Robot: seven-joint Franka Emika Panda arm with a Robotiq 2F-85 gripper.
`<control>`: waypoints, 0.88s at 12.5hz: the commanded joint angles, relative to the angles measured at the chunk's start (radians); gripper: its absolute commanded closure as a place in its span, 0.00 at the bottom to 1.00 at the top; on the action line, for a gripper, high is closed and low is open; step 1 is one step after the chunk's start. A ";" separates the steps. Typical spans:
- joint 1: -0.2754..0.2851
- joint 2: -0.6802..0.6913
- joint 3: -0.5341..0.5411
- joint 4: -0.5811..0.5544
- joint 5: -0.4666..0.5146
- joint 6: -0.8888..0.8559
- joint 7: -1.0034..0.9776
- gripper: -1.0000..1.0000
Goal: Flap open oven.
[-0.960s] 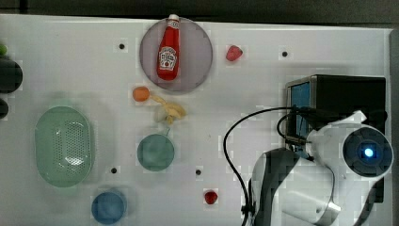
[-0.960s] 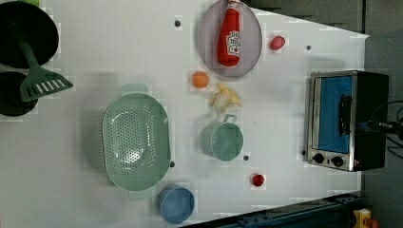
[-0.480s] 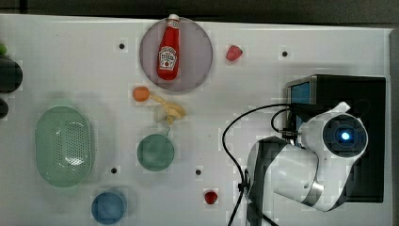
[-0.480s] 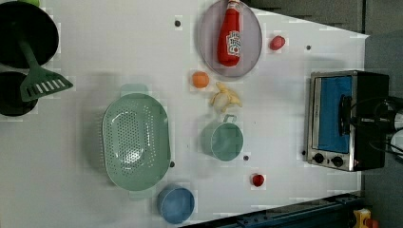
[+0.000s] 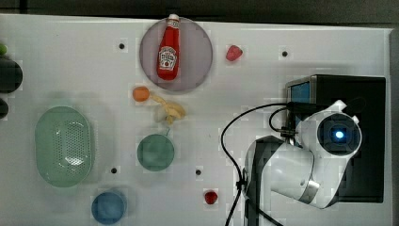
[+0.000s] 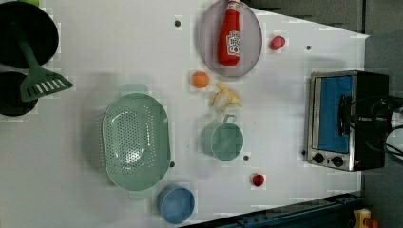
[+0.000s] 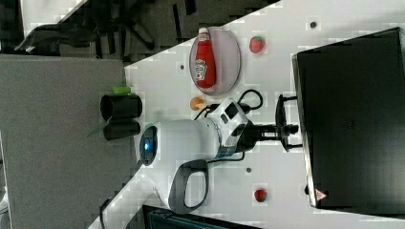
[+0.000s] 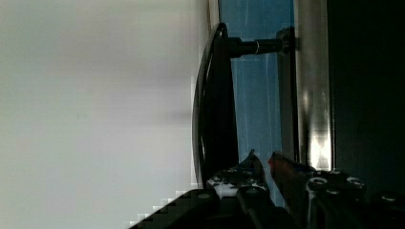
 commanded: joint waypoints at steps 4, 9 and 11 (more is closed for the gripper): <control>0.068 0.033 0.100 -0.041 -0.149 0.009 0.239 0.83; 0.117 0.114 0.166 -0.040 -0.339 0.000 0.510 0.83; 0.146 0.168 0.182 -0.033 -0.415 0.000 0.644 0.83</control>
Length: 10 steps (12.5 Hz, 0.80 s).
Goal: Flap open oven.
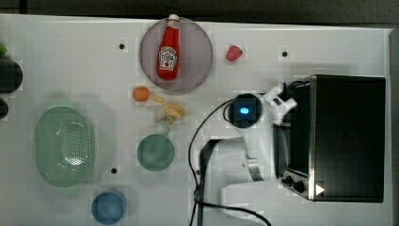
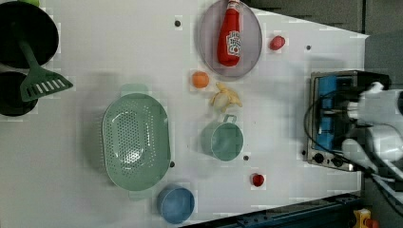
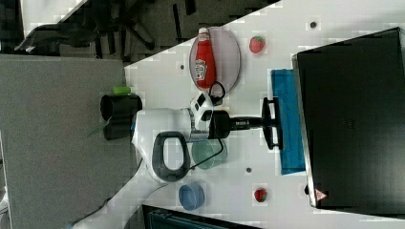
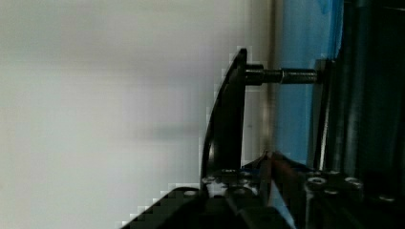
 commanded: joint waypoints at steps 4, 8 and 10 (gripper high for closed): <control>0.147 0.220 0.032 0.037 -0.226 -0.010 0.455 0.83; 0.219 0.351 0.026 0.116 -0.265 -0.065 0.544 0.83; 0.233 0.347 0.025 0.142 -0.262 -0.086 0.544 0.83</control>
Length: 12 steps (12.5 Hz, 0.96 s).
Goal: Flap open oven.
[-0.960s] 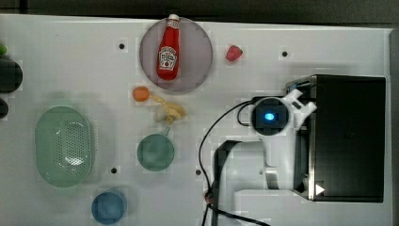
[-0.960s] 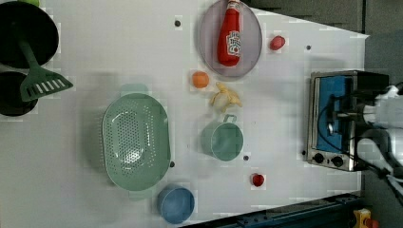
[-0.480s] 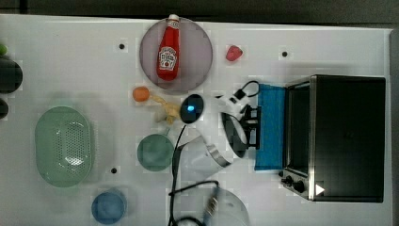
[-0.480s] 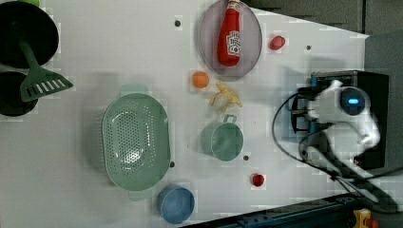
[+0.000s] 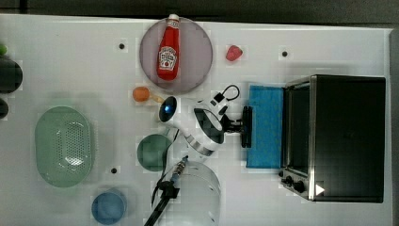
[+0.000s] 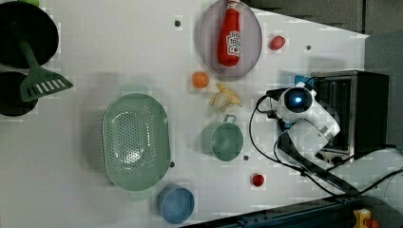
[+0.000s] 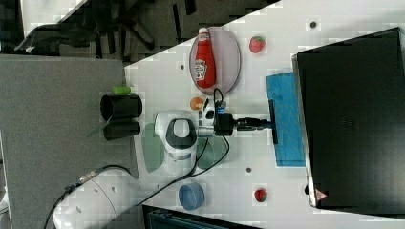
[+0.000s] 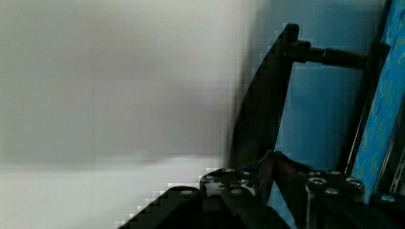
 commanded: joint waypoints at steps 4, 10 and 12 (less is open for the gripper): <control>0.020 -0.151 -0.018 0.043 0.181 0.020 0.076 0.83; 0.009 -0.445 -0.055 0.047 0.591 -0.046 0.076 0.83; 0.009 -0.526 -0.078 0.057 0.699 -0.099 0.076 0.83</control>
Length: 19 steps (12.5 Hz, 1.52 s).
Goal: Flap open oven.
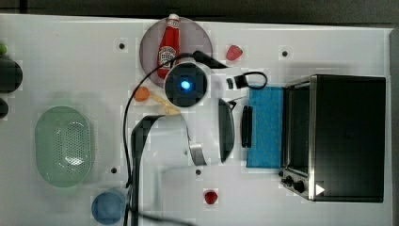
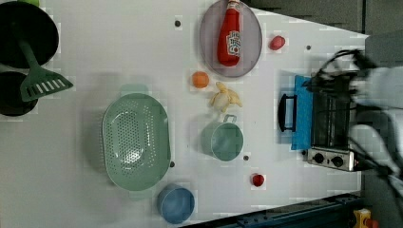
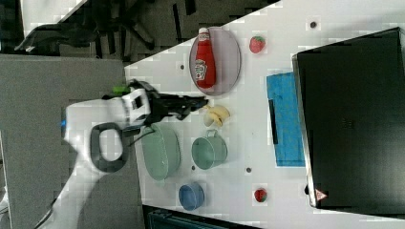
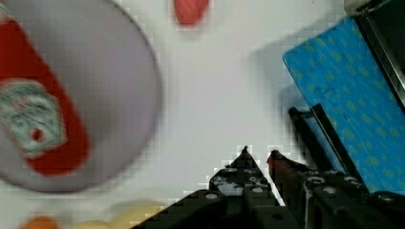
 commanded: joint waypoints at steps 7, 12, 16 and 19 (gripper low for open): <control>-0.020 -0.287 -0.046 0.141 0.139 -0.524 0.079 0.83; -0.020 -0.334 -0.041 0.175 0.137 -0.608 0.155 0.83; -0.020 -0.333 -0.042 0.169 0.137 -0.608 0.155 0.83; -0.020 -0.330 -0.042 0.168 0.137 -0.608 0.155 0.83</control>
